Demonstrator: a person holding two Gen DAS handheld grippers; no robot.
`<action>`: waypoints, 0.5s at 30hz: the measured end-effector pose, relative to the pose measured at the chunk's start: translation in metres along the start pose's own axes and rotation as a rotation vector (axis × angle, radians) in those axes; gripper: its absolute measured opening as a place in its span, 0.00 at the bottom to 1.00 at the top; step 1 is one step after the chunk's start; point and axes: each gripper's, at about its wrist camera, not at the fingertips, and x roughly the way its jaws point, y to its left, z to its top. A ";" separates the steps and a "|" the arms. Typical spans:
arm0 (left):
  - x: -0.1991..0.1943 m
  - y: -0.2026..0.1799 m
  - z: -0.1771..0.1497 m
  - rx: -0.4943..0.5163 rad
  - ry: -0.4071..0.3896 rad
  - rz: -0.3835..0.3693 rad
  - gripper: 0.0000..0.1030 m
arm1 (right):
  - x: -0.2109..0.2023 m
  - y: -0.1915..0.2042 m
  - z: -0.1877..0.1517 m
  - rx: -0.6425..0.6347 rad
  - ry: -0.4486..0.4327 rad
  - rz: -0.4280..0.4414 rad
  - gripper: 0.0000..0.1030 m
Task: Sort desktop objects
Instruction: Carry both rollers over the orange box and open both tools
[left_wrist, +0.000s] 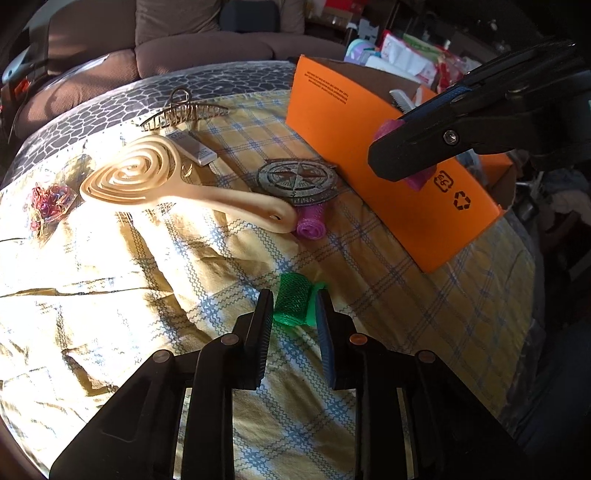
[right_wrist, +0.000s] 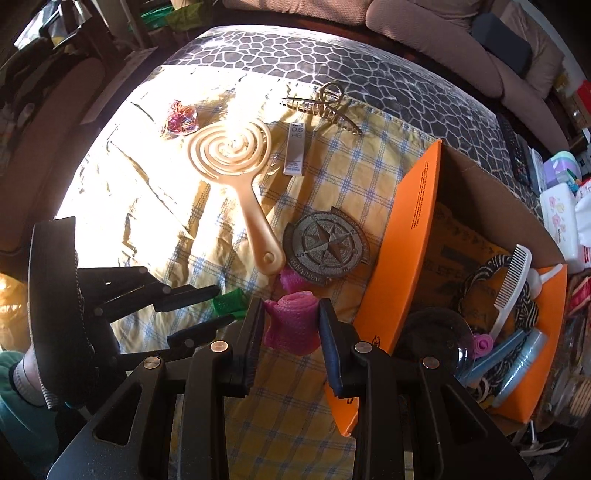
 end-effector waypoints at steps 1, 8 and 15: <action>0.002 0.000 0.001 -0.011 0.006 0.005 0.35 | -0.002 -0.002 -0.001 0.002 -0.004 0.002 0.28; 0.010 -0.006 0.000 -0.008 0.018 -0.006 0.26 | -0.013 -0.013 -0.009 0.021 -0.023 0.013 0.28; -0.008 -0.013 0.009 -0.017 -0.020 -0.014 0.25 | -0.028 -0.031 -0.016 0.050 -0.048 0.016 0.28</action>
